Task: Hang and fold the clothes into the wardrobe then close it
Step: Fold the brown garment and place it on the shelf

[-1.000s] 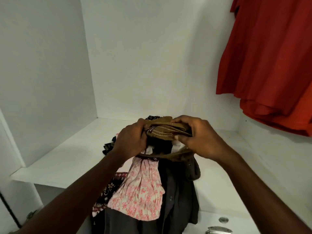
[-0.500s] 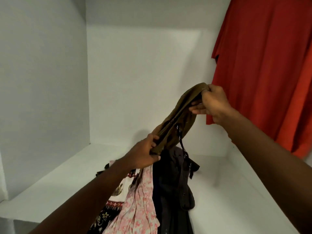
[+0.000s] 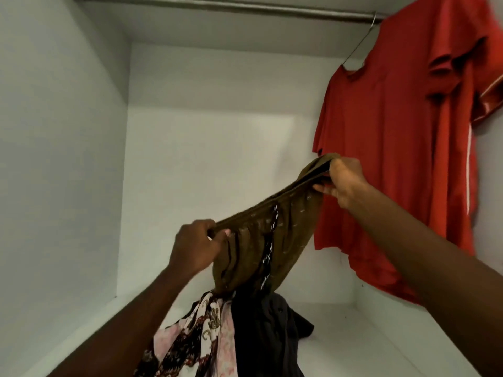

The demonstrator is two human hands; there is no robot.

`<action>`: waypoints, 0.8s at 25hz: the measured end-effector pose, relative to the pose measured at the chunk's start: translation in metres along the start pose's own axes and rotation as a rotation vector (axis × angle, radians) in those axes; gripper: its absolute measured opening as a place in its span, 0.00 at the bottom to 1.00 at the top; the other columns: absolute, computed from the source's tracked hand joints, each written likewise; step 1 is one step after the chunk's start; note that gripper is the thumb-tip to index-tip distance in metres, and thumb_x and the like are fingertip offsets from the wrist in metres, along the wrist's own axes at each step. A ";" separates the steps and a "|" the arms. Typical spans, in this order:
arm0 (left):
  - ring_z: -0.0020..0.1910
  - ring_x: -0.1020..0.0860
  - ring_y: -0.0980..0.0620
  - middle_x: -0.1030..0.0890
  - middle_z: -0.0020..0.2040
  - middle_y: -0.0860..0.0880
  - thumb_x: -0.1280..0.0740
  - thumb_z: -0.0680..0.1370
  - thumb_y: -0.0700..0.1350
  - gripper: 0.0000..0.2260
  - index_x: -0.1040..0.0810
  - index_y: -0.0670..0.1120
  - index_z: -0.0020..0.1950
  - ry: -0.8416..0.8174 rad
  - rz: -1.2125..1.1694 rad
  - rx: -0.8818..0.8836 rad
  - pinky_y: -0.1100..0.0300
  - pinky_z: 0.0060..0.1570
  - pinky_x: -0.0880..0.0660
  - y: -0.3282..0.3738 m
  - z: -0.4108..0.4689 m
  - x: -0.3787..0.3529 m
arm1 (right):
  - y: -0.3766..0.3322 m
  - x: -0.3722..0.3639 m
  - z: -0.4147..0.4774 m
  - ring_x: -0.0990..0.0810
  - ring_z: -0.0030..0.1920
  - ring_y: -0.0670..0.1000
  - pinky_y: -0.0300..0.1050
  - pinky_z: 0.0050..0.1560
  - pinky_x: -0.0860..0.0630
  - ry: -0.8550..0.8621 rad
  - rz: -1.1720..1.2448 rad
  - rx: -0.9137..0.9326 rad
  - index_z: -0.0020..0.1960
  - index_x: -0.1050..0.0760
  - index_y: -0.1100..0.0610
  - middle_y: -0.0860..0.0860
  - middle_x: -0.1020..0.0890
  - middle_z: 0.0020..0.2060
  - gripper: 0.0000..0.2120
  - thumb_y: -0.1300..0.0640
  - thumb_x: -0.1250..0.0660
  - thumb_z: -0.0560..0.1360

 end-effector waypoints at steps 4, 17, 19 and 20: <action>0.43 0.17 0.50 0.15 0.42 0.52 0.25 0.76 0.54 0.08 0.15 0.50 0.46 0.231 -0.085 -0.062 0.58 0.46 0.25 0.042 0.063 0.066 | -0.041 0.018 0.011 0.20 0.62 0.54 0.55 0.54 0.18 0.098 -0.298 0.526 0.70 0.26 0.51 0.54 0.20 0.64 0.29 0.68 0.46 0.73; 0.39 0.24 0.47 0.21 0.39 0.52 0.38 0.73 0.57 0.12 0.23 0.50 0.47 0.430 -0.149 -0.384 0.53 0.40 0.29 0.116 0.102 0.187 | -0.089 0.013 -0.029 0.19 0.44 0.51 0.56 0.46 0.23 -0.305 -0.716 0.942 0.55 0.26 0.46 0.50 0.17 0.45 0.18 0.35 0.46 0.81; 0.40 0.21 0.48 0.19 0.39 0.52 0.38 0.72 0.57 0.12 0.21 0.50 0.45 0.284 -0.177 -0.304 0.53 0.42 0.27 0.092 0.095 0.176 | -0.064 0.013 -0.029 0.22 0.39 0.51 0.56 0.41 0.25 -0.429 -0.689 0.797 0.50 0.28 0.47 0.53 0.18 0.40 0.17 0.33 0.38 0.78; 0.42 0.20 0.49 0.18 0.40 0.53 0.36 0.72 0.56 0.11 0.20 0.51 0.44 0.196 -0.198 -0.230 0.52 0.44 0.25 0.075 0.090 0.166 | -0.049 0.016 -0.028 0.23 0.39 0.51 0.56 0.41 0.26 -0.510 -0.643 0.693 0.47 0.27 0.48 0.52 0.20 0.39 0.18 0.33 0.34 0.76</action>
Point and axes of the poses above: each hand's wrist, its own z-axis towards the middle knuckle, its own x-axis out of the back of the hand, y = z × x, the point moved 1 cm from there along z, towards the middle knuckle
